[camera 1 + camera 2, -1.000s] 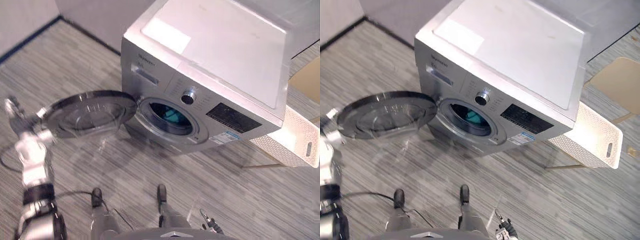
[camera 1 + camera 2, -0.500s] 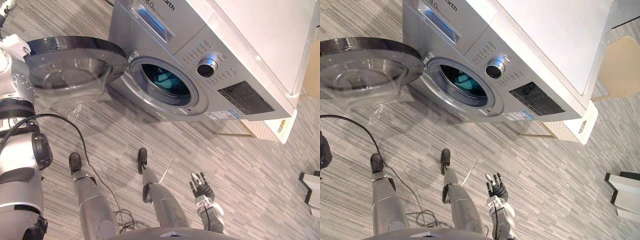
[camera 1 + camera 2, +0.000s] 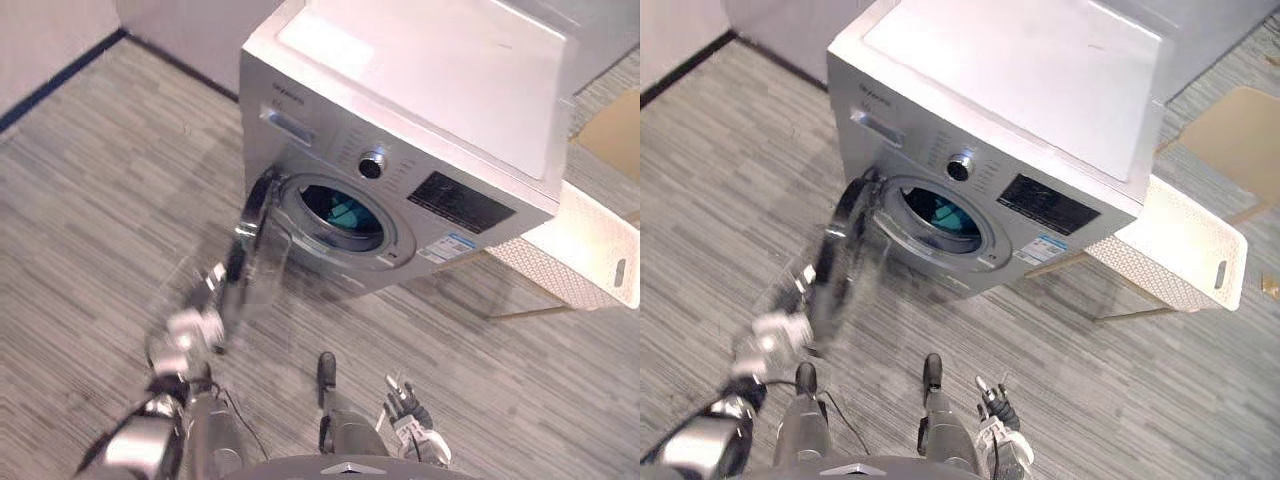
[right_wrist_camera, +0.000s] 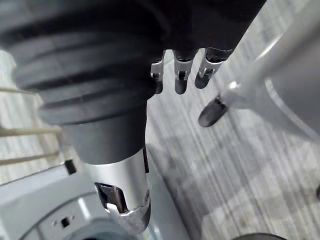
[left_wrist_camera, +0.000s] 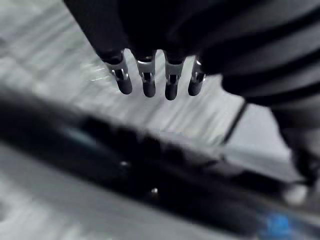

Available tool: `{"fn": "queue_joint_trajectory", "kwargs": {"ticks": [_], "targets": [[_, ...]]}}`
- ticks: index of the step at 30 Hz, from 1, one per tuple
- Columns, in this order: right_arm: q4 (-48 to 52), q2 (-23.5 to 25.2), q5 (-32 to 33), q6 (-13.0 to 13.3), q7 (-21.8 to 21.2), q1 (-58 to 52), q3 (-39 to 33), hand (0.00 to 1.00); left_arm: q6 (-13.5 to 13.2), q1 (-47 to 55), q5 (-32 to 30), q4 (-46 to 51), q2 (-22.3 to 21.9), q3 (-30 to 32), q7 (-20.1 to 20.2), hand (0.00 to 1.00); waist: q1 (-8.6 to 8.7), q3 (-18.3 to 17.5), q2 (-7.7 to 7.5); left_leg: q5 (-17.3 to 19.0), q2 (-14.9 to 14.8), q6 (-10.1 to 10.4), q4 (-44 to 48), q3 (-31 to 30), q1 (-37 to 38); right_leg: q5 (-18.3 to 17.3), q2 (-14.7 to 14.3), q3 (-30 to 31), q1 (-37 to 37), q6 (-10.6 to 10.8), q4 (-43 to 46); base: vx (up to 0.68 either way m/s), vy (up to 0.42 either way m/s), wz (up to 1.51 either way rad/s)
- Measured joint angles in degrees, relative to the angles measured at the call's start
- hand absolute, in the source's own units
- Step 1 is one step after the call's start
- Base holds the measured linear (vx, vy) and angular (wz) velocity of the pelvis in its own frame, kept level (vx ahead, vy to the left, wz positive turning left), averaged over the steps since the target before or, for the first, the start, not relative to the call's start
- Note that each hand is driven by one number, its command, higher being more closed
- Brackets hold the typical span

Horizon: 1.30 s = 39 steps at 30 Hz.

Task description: Pick up the laundry basket with both hands and put the clothes into the washing machine.

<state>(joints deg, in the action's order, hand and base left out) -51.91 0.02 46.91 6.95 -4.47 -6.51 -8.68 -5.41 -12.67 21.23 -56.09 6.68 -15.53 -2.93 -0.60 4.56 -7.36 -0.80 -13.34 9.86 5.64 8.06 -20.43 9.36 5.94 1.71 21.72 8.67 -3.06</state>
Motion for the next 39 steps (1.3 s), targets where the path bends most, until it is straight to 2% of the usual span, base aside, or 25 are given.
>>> {"fn": "queue_joint_trajectory", "kwargs": {"ticks": [1,2,5,8,9,13,15,19,23,26,29,33,35,37,38,39], "targets": [[-0.8,0.1,0.0,0.0,0.0,0.1,0.0,0.00,0.3,0.9,-0.8,0.0,-1.0,-3.0,0.6,0.00,0.22,0.0,0.03,-1.0,0.4,0.0,-1.7,0.0,1.0,0.0,0.1,0.3,0.0,0.0,0.0,-0.04,-0.039,0.02],[-1.1,0.0,0.0,0.0,0.0,0.2,-1.0,0.00,0.4,1.8,-1.7,0.7,-2.5,-9.2,2.0,0.00,0.70,-0.2,0.27,-2.8,1.0,-0.1,-4.6,0.0,2.6,0.0,0.3,0.7,-0.4,0.0,0.0,-0.03,-0.021,0.03],[-2.8,-0.2,0.0,0.1,0.1,0.1,-1.3,0.00,0.3,2.2,-1.6,6.7,-3.3,-19.5,3.9,0.00,1.95,-0.7,1.12,-5.0,1.8,-0.3,-8.1,-0.1,6.6,-0.3,0.8,0.9,-3.3,0.4,-0.5,-0.04,0.005,0.10],[-3.5,-0.7,0.1,0.1,1.0,-0.3,-2.8,0.00,-0.3,2.2,-1.1,11.3,-3.2,-23.1,5.1,0.00,2.39,-3.1,3.22,-5.4,2.8,-0.4,-9.8,-0.2,8.3,-1.0,1.5,1.3,-5.0,0.7,-0.9,0.00,0.028,0.15],[-3.7,-1.1,0.1,0.2,1.5,-0.2,-3.4,0.00,-0.4,2.2,-0.9,11.9,-3.2,-23.3,5.2,0.00,2.69,-4.0,4.55,-5.4,3.2,-0.5,-10.1,-0.2,9.1,-1.0,1.9,1.5,-6.0,0.8,-1.4,0.02,0.031,0.04],[-5.4,-2.2,0.0,0.1,2.1,0.3,-3.4,0.00,-0.4,2.2,0.0,10.6,-2.1,-22.5,6.0,0.00,2.89,-5.1,6.66,-4.9,3.4,-0.7,-10.3,0.0,11.0,-1.1,1.9,2.2,-7.7,0.8,-1.6,0.03,0.004,-0.04],[-7.2,-2.7,0.0,0.0,2.1,0.4,-3.5,0.00,-0.2,2.6,-0.1,5.8,-2.1,-19.8,6.2,0.00,3.34,-5.4,7.19,-4.3,3.4,-0.7,-10.3,0.5,12.4,-1.5,1.9,2.4,-8.8,0.6,-1.6,0.05,0.003,-0.09],[-9.5,-2.8,-0.1,-1.0,2.1,0.4,-4.1,0.00,-0.1,3.6,-3.1,-2.9,-2.0,-12.7,6.2,0.00,4.04,-5.6,7.03,-3.5,3.4,-0.6,-10.2,1.1,14.1,-2.0,1.9,2.7,-10.1,0.6,-1.6,0.04,0.006,-0.08],[-12.5,-2.9,-0.8,-2.0,2.1,-0.1,-7.0,0.00,0.8,5.9,-8.2,-12.7,-1.2,1.5,5.6,0.00,4.09,-5.6,7.00,-2.6,3.4,-0.5,-10.0,1.8,15.8,-2.3,1.8,3.2,-11.4,0.0,-1.6,0.05,0.005,-0.07],[-14.3,-3.0,-2.5,-2.4,2.0,0.2,-10.0,0.00,1.3,8.6,-14.1,-15.0,-0.4,11.3,4.5,0.00,3.86,-5.8,7.03,-1.9,3.4,-0.2,-10.0,2.4,17.2,-2.6,1.8,3.6,-12.4,-0.4,-1.6,0.05,0.006,-0.07],[-14.4,-3.0,-4.9,-3.1,2.0,0.3,-11.8,0.00,2.0,11.8,-16.4,-15.1,0.0,18.0,4.1,0.00,3.31,-5.9,7.10,-1.5,3.4,-0.6,-10.0,3.3,18.3,-2.8,1.8,3.9,-13.0,-0.7,-1.6,0.05,-0.001,-0.14],[-15.2,-3.1,-9.2,-3.6,1.9,1.0,-12.5,0.00,2.4,14.4,-17.0,-14.7,-0.6,23.0,3.9,0.00,1.98,-6.0,7.07,-1.0,3.5,-0.7,-10.0,3.1,19.5,-3.3,1.9,3.8,-14.3,-1.4,-1.5,0.03,-0.002,0.03],[-15.6,-3.3,-10.9,-3.7,1.9,1.7,-12.4,0.00,2.4,14.6,-17.0,-14.2,-1.6,24.2,3.7,0.00,1.69,-5.9,7.06,-0.4,4.5,-1.5,-9.7,1.3,19.6,-6.3,3.1,1.7,-14.7,-1.0,1.9,0.01,0.028,0.52],[-15.5,-3.1,-11.4,-3.9,1.9,0.8,-12.4,0.00,2.4,14.7,-17.0,-12.6,-2.8,24.5,3.8,0.00,1.66,-5.2,5.93,0.5,6.6,-3.0,-7.9,-2.5,19.4,-10.9,6.1,-2.5,-15.4,-1.1,8.5,0.04,0.068,1.16],[-15.3,-2.8,-11.4,-4.0,1.9,-0.2,-12.2,0.00,2.4,14.7,-16.8,-11.2,-2.9,24.5,3.9,0.00,1.53,-5.2,5.09,1.7,8.5,-3.9,-5.5,-4.6,19.0,-13.3,8.7,-5.4,-16.8,-0.9,12.0,0.05,0.100,1.64],[-14.8,-2.9,-11.2,-4.3,1.9,-0.8,-11.8,0.00,2.2,15.1,-16.8,-9.6,-3.5,24.6,3.8,0.00,1.30,-5.2,4.94,4.5,10.0,-4.3,-0.9,-8.2,17.6,-15.0,10.8,-7.3,-16.6,-1.9,20.7,0.03,0.111,1.63]]}}
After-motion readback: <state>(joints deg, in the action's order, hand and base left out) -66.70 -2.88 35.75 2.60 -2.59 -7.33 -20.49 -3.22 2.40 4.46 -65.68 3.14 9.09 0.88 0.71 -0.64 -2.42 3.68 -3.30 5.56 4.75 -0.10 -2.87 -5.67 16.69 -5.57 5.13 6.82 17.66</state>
